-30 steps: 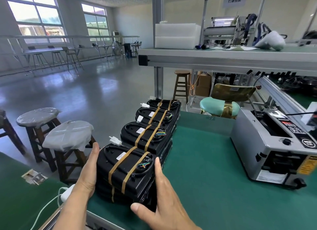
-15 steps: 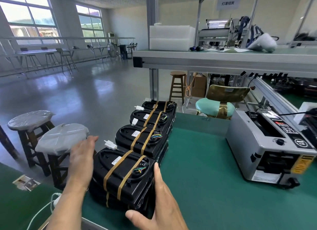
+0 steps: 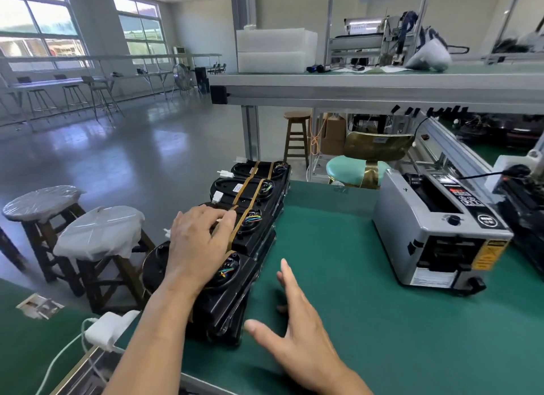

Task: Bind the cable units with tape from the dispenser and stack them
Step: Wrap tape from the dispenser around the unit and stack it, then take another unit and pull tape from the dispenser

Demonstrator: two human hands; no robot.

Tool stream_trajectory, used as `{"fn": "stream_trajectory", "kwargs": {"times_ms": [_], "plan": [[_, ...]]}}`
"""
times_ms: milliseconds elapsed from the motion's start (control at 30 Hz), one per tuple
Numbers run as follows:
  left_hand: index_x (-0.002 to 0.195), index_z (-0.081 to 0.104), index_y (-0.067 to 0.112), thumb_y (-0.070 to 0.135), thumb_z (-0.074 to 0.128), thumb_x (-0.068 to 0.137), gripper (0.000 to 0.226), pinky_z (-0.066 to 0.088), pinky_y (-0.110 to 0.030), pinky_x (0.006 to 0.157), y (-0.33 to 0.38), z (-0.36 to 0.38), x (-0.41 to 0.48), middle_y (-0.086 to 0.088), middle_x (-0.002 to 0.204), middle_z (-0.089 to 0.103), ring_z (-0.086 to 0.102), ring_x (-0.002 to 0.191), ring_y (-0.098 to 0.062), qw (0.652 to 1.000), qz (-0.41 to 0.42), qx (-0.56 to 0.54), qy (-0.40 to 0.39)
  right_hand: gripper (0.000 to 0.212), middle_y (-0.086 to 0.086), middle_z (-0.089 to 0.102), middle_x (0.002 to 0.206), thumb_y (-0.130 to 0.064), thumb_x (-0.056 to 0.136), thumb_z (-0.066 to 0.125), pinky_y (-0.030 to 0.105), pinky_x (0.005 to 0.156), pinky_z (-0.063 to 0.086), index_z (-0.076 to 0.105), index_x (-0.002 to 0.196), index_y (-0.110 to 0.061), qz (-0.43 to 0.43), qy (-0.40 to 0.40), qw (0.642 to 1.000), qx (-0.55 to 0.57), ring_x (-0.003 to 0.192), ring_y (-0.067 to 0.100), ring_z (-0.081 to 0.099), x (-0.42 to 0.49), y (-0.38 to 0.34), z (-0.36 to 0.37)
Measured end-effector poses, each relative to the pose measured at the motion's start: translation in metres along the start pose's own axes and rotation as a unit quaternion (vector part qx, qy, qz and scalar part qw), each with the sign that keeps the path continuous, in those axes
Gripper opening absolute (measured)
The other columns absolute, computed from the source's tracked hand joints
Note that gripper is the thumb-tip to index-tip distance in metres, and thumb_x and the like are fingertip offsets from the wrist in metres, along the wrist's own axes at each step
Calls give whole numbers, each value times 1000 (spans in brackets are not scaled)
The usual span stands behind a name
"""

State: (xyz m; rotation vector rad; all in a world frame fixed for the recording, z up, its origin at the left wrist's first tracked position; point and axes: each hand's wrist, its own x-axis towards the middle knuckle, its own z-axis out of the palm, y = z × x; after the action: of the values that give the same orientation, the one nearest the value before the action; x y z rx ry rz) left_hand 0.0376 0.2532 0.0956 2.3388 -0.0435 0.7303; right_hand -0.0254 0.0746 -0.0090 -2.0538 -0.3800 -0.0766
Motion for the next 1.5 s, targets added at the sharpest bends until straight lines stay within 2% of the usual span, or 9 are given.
{"fn": "stream_trajectory", "kwargs": {"times_ms": [100,233,500,733,967,1100,1233,1400,1500], "plan": [[86,72,23,30,61,94,15,38,-55,104,-2,-11,-11,17,88,64,48,87,1,998,30,-15,44,103,-27,18,158,-78,73,57,26,117,28,-5,151,-51,9,-21,1000,-2,140,-18,14,-3,7,0],[78,71,19,31,61,86,18,42,-54,101,2,-9,-30,12,79,66,53,79,-9,996,67,13,59,101,-23,34,150,-74,75,54,17,113,26,-8,151,-49,12,-45,999,-15,135,-14,28,-3,8,4],[75,70,21,39,56,86,25,40,-48,103,29,11,-26,10,76,67,54,75,-13,996,87,24,18,94,-17,42,145,-67,79,52,27,110,36,3,155,-40,55,16,998,0,129,3,44,1,26,-28],[88,73,17,30,66,89,15,29,-37,111,73,65,-21,4,87,71,61,88,-17,985,161,51,-43,78,-10,48,141,-46,92,59,25,99,40,16,155,-32,126,93,987,-23,112,9,56,6,63,-84],[100,70,21,35,55,94,21,34,-30,101,85,150,-55,7,101,70,60,97,-17,961,169,58,-211,55,-10,60,123,-29,92,63,-1,77,38,45,144,-28,145,152,977,-39,87,-7,59,-14,86,-129],[101,67,21,28,55,92,17,39,-28,90,105,198,-94,5,100,60,53,98,-17,943,193,9,-270,38,-6,66,123,-16,91,63,-5,84,32,63,129,-19,136,172,972,-82,101,-2,59,-31,95,-157],[103,66,14,14,57,85,20,42,-29,83,146,238,-126,2,100,58,47,91,-18,929,235,-59,-280,32,-11,70,113,-8,89,59,-3,87,33,72,115,-21,145,213,961,-101,104,2,61,-52,104,-190],[113,64,11,15,46,88,31,39,-28,95,199,276,-143,-1,110,58,45,104,-18,892,303,-98,-321,37,-11,70,103,2,85,54,-3,85,35,74,108,-19,213,307,924,-82,98,4,61,-76,126,-234],[113,59,13,19,44,93,25,37,-29,97,221,291,-148,0,111,54,44,107,-19,868,344,-101,-343,28,-8,70,96,2,86,56,18,89,47,71,99,-18,241,417,875,-42,90,8,63,-79,140,-259]]}}
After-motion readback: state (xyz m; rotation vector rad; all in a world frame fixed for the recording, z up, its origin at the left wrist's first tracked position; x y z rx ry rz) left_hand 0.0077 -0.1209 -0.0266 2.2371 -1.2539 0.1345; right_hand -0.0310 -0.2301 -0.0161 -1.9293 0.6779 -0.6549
